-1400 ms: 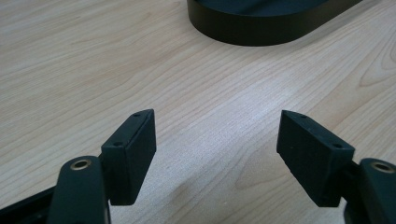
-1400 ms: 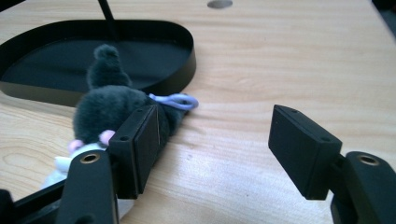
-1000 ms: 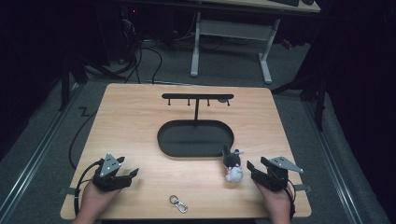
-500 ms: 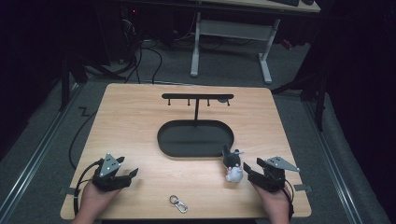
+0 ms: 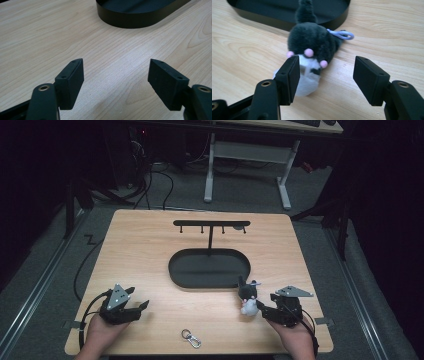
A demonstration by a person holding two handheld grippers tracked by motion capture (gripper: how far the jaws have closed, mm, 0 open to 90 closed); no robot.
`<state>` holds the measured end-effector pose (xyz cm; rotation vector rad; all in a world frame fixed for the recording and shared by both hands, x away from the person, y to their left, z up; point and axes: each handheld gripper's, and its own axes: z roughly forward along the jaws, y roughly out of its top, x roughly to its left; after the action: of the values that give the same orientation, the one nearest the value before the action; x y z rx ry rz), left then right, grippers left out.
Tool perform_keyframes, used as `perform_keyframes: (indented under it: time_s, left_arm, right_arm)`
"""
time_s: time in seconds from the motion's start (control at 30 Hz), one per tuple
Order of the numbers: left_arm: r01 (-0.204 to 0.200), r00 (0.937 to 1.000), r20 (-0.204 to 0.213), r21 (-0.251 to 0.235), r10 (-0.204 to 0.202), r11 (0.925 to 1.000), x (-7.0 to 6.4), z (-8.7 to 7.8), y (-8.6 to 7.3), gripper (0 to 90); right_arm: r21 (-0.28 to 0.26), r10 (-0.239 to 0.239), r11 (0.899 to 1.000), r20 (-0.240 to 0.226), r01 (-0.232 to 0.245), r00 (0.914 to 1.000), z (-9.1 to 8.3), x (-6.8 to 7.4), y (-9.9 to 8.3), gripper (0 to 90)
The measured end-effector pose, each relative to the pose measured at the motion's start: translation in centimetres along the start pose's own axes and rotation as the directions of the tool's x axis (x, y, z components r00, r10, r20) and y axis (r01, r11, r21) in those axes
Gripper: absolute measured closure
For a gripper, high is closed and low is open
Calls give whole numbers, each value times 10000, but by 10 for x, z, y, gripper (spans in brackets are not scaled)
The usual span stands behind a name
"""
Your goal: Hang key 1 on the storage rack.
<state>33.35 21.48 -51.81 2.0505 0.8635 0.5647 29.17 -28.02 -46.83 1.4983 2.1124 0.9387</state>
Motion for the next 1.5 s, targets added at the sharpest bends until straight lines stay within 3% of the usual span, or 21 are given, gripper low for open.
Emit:
perform_keyframes:
  time_s: [0.2, 0.43, 0.57, 0.73, 1.03, 1.2, 1.3, 1.4, 1.5]
  left_arm:
    - [-19, 10000, 33, -18, 19, 10000, -1, 0, 0, 296]
    - [-52, 10000, 83, -12, 53, 10000, -2, 0, 0, 297]
    - [-89, 9999, 132, 0, 89, 10000, -2, 0, 0, 297]
    - [-97, 9999, 132, -2, 97, 10000, -1, 0, 0, 298]
    - [-114, 9998, 160, -33, 114, 9999, -1, 0, 1, 298]
    - [-144, 9997, 183, -23, 144, 9999, -2, 0, 1, 298]
    - [-177, 9996, 202, -16, 177, 9998, -2, 0, 1, 298]
    - [-158, 9996, 226, -22, 158, 9999, -2, 1, 1, 298]
    - [-183, 9995, 255, 37, 182, 9998, -3, 1, 1, 297]
  right_arm:
    - [726, -279, 9969, -394, 307, 9988, -8, 8, 19, 381]
    - [1500, -24, 9886, -763, 138, 9971, -6, 10, 33, 357]
    - [2192, 172, 9757, -941, 39, 9954, 1, 9, 41, 331]
    - [3178, 191, 9481, -918, 111, 9956, 10, 9, 50, 313]
    - [3878, 239, 9216, -1008, 172, 9946, 20, 12, 61, 303]
    - [4396, 306, 8980, -1026, 177, 9943, 33, 13, 62, 292]
    - [4436, 307, 8960, -1108, 218, 9934, 38, 13, 61, 283]
    - [4634, 377, 8860, -1090, 172, 9933, 43, 13, 61, 277]
    - [4701, 568, 8826, -1059, -4, 9928, 47, 14, 61, 271]
